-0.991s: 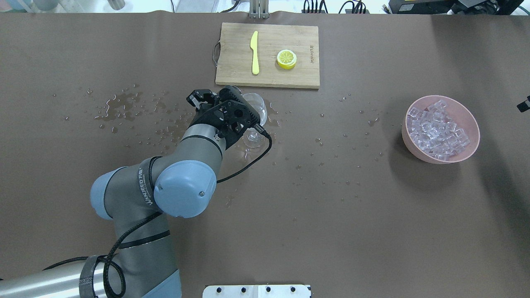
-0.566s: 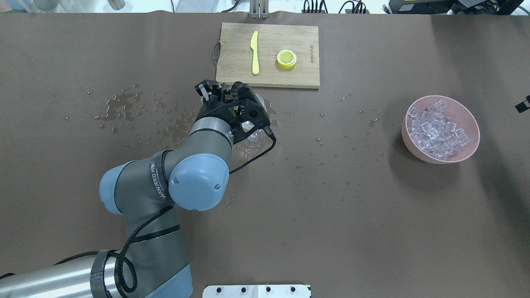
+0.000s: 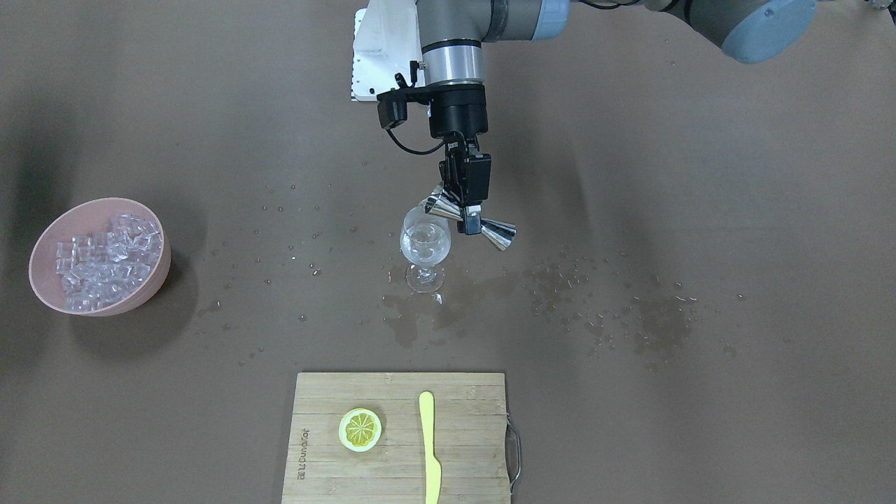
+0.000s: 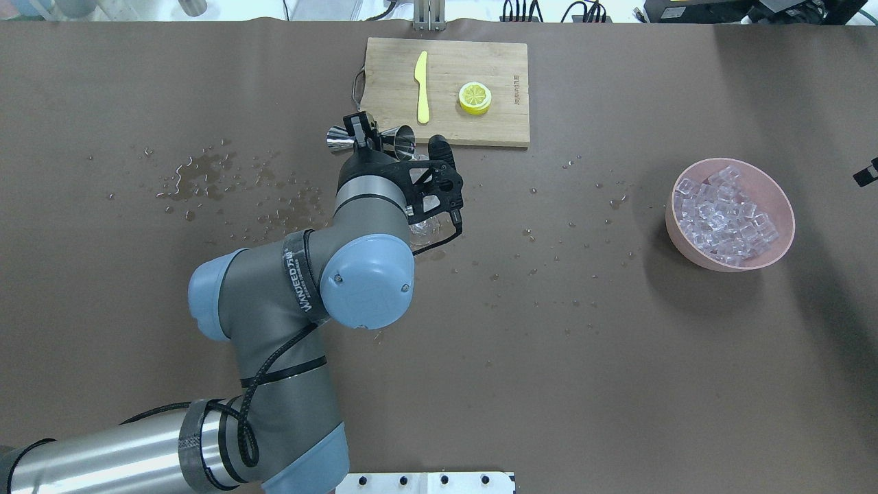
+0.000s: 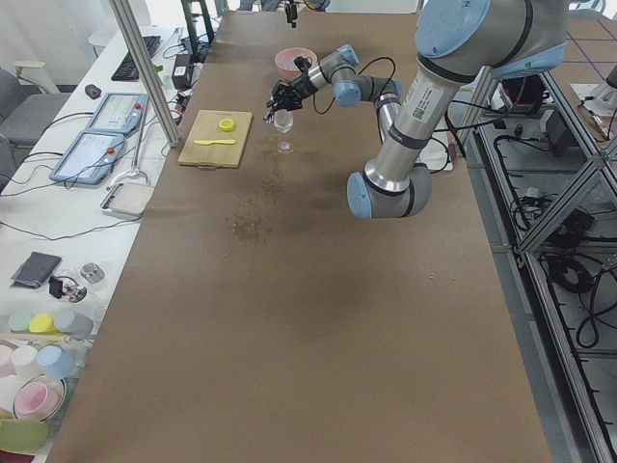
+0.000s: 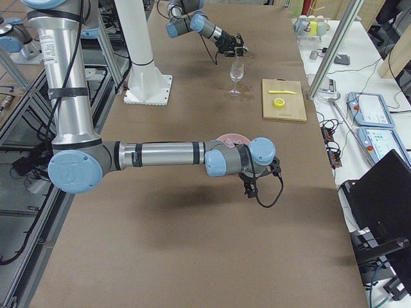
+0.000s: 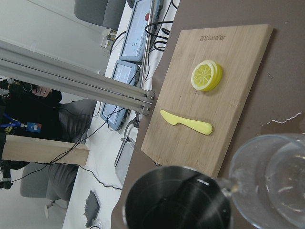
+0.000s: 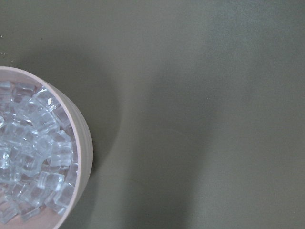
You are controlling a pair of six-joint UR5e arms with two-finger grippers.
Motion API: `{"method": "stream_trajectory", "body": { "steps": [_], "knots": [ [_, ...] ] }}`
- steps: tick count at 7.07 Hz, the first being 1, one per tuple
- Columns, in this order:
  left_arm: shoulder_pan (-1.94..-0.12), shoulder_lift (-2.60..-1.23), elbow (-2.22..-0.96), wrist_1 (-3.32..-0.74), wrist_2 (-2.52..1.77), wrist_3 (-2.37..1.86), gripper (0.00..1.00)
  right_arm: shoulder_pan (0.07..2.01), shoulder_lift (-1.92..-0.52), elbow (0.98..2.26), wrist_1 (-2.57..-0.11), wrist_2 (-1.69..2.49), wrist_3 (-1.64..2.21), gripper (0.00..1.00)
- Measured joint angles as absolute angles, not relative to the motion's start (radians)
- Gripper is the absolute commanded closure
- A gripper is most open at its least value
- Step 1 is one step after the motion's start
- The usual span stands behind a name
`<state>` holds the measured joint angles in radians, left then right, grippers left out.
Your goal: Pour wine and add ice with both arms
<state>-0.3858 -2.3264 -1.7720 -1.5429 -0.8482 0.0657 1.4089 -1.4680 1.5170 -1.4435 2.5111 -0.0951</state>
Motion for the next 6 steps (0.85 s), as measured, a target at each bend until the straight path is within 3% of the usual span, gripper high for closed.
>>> {"method": "stream_trajectory", "body": {
  "steps": [6],
  "knots": [
    [-0.387, -2.402, -1.764, -1.314, -0.826, 0.275, 1.00, 1.408, -1.468, 1.520, -1.443, 2.511, -0.094, 0.00]
  ]
}}
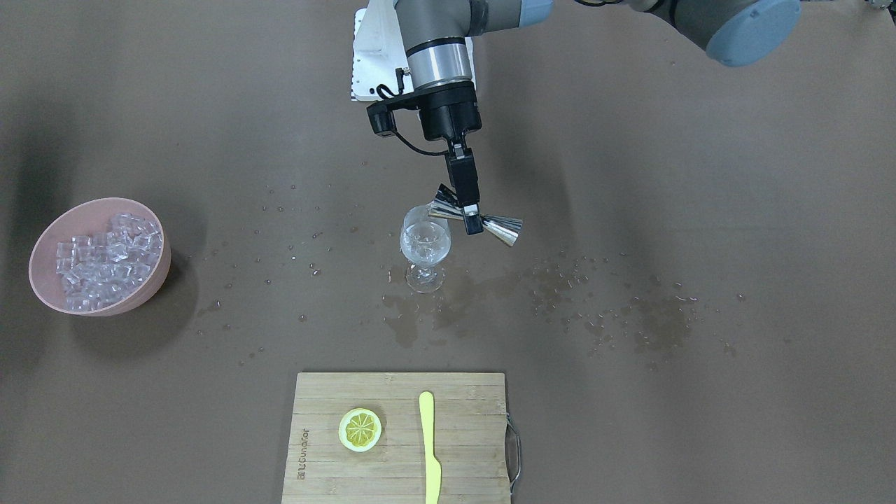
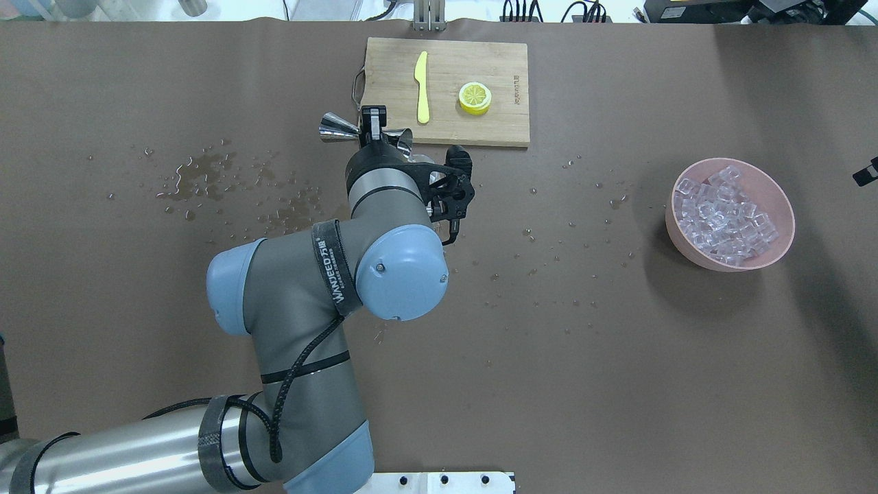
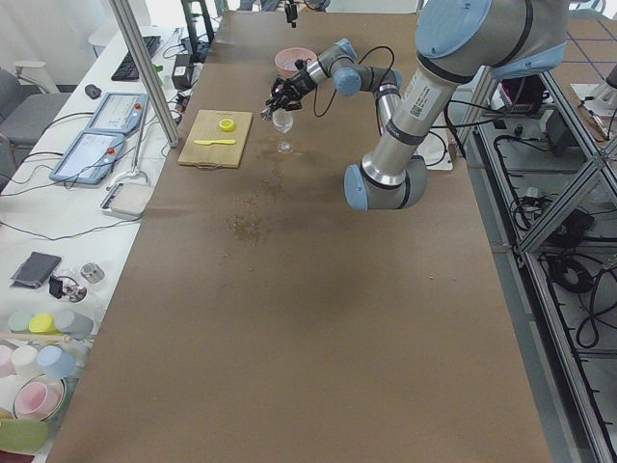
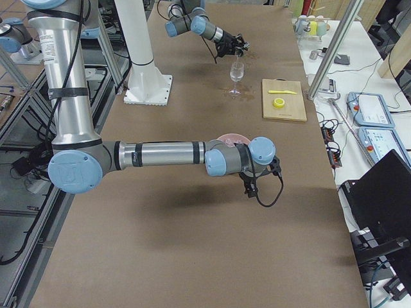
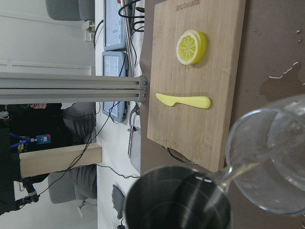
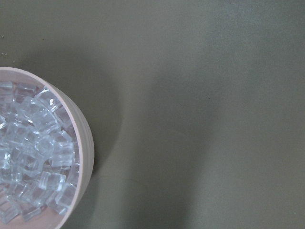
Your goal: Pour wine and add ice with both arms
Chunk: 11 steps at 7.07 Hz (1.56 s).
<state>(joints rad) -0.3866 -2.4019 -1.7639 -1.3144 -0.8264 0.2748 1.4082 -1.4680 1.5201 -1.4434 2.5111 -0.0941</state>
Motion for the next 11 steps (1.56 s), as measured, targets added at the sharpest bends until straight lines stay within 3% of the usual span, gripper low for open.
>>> {"method": "stream_trajectory", "body": {
  "steps": [3, 6, 9, 11],
  "knots": [
    [-0.392, -2.445, -1.762, -1.216, -0.821, 0.409, 1.00, 1.408, -1.467, 1.520, -1.442, 2.512, -0.093, 0.00],
    [-0.435, -2.427, -1.776, -1.293, -0.832, 0.337, 1.00, 1.408, -1.466, 1.520, -1.442, 2.529, -0.089, 0.00],
    [-0.581, -2.191, -1.866, -1.582, -0.992, 0.098, 1.00, 1.408, -1.459, 1.521, -1.442, 2.530, -0.088, 0.00],
    [-0.682, -1.929, -1.856, -1.988, -1.137, -0.026, 1.00, 1.406, -1.453, 1.527, -1.441, 2.529, -0.070, 0.00]
  ]
}}
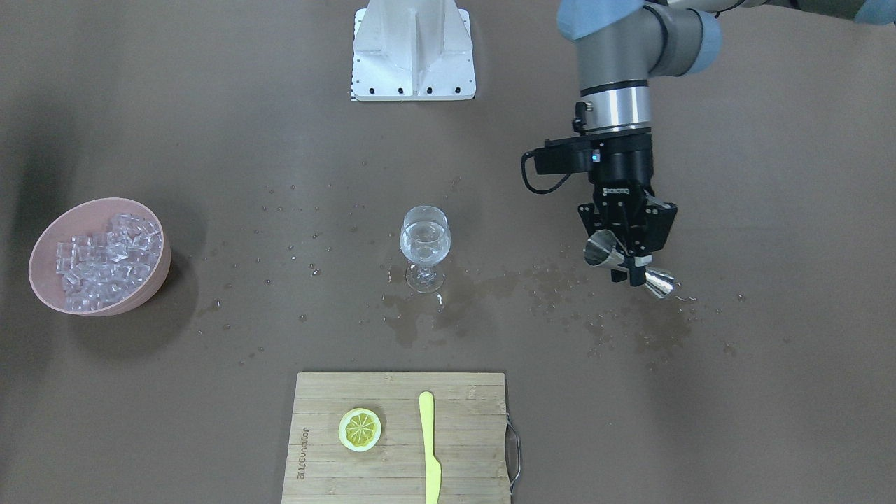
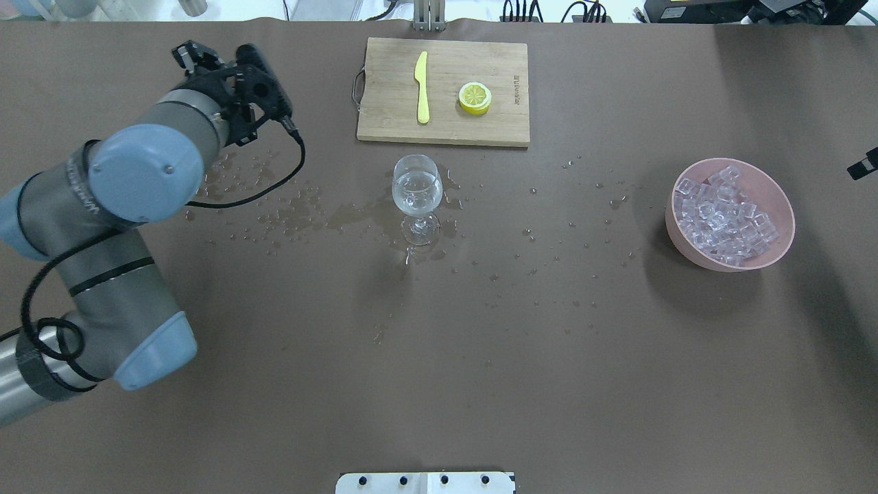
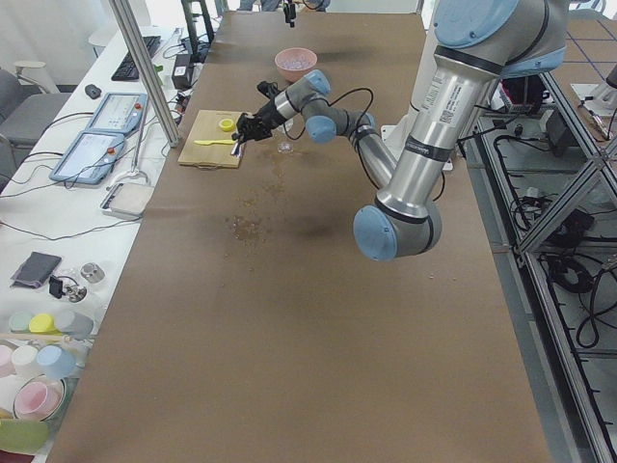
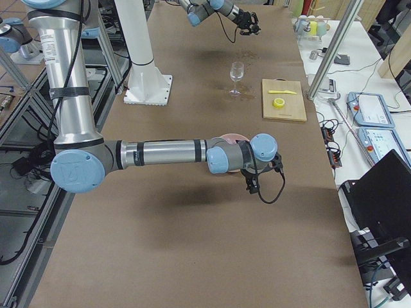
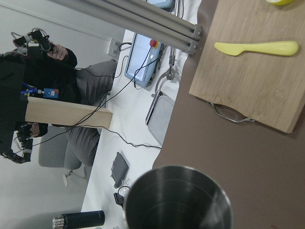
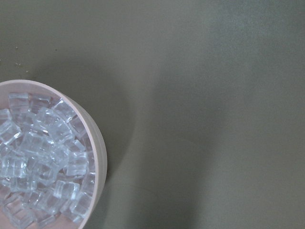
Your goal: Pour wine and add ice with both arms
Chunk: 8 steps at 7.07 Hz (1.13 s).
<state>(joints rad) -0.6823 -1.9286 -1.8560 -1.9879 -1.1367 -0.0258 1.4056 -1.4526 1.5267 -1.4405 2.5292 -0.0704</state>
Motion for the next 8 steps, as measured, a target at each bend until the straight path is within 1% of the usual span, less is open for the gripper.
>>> {"method": "stream_trajectory", "body": {
  "steps": [1, 2, 3, 4, 5, 8],
  "knots": [
    [-0.722, -1.810, -1.789, -2.235, -1.204, -0.133, 1.00, 1.403, -1.449, 1.531, -1.440, 2.528, -0.064, 0.00],
    [-0.785, -1.732, -1.670, -2.492, -1.305, -0.224, 1.00, 1.402, -1.448, 1.537, -1.439, 2.527, -0.062, 0.00],
    [-0.850, -1.686, -1.469, -2.801, -1.412, -0.314, 1.00, 1.400, -1.447, 1.541, -1.439, 2.527, -0.060, 0.00],
    [-0.890, -1.669, -1.308, -3.022, -1.462, -0.369, 1.00, 1.400, -1.448, 1.547, -1.439, 2.527, -0.054, 0.00],
    [-0.923, -1.661, -1.233, -3.125, -1.502, -0.429, 1.00, 1.399, -1.449, 1.558, -1.439, 2.526, -0.041, 0.00],
    [-0.950, -1.656, -1.188, -3.180, -1.573, -0.638, 1.00, 1.399, -1.452, 1.591, -1.439, 2.525, -0.011, 0.00]
  ]
}}
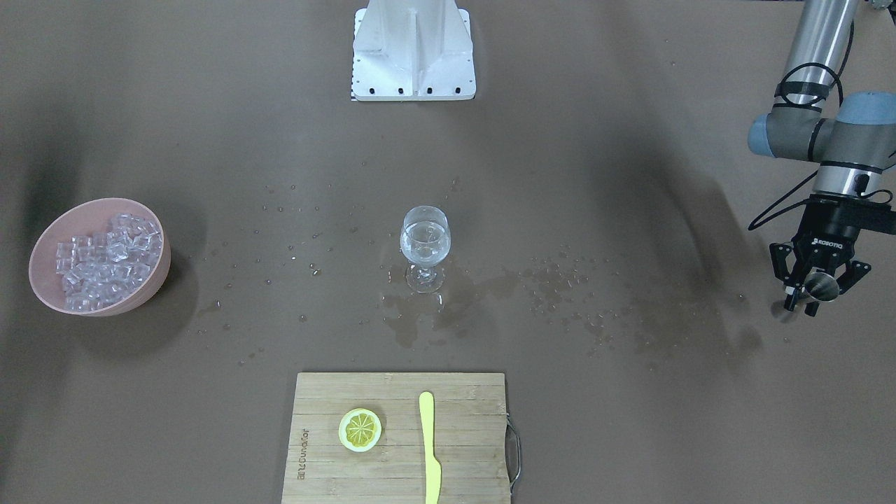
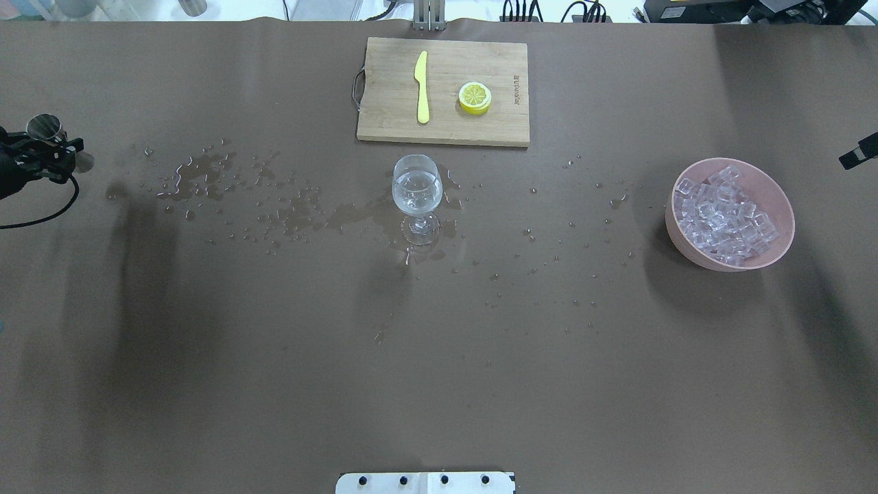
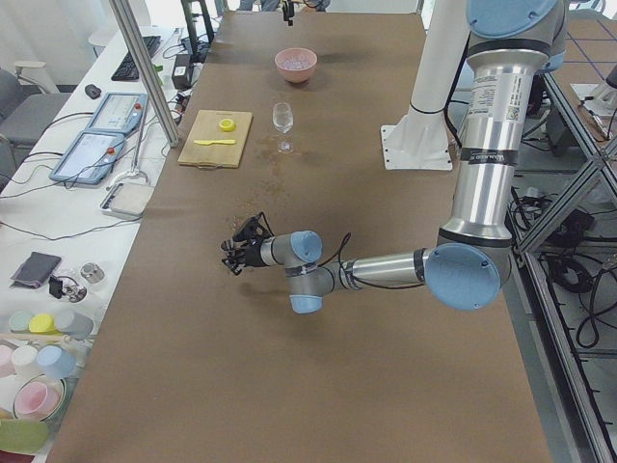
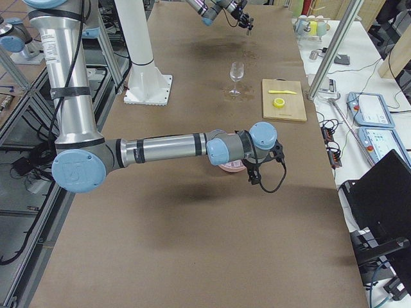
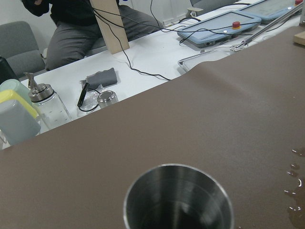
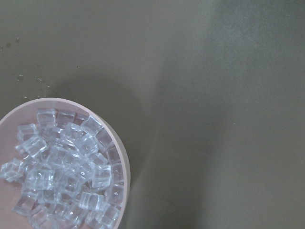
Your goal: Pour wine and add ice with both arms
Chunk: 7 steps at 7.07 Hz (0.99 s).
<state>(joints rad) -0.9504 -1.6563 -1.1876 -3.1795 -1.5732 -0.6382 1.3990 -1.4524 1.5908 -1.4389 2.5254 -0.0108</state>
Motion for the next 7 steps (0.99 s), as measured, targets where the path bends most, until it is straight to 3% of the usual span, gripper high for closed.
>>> {"method": "stream_trajectory", "body": {
  "steps": [3, 4, 5, 7],
  "knots": [
    [-0.947, -1.648, -1.164, -3.180, -1.614, -0.748, 1.00, 1.397, -1.454, 1.599, -1.439, 2.526, 0.005, 0.00],
    [-0.946, -1.648, -1.159, -3.180, -1.616, -0.753, 0.88, 1.397, -1.454, 1.600, -1.439, 2.526, 0.006, 0.00],
    [-0.945, -1.648, -1.157, -3.180, -1.617, -0.755, 0.06, 1.396, -1.454, 1.600, -1.439, 2.525, 0.006, 0.00],
    [-0.944, -1.648, -1.160, -3.182, -1.621, -0.754, 0.02, 1.395, -1.454, 1.600, -1.439, 2.525, 0.006, 0.00]
  ]
}}
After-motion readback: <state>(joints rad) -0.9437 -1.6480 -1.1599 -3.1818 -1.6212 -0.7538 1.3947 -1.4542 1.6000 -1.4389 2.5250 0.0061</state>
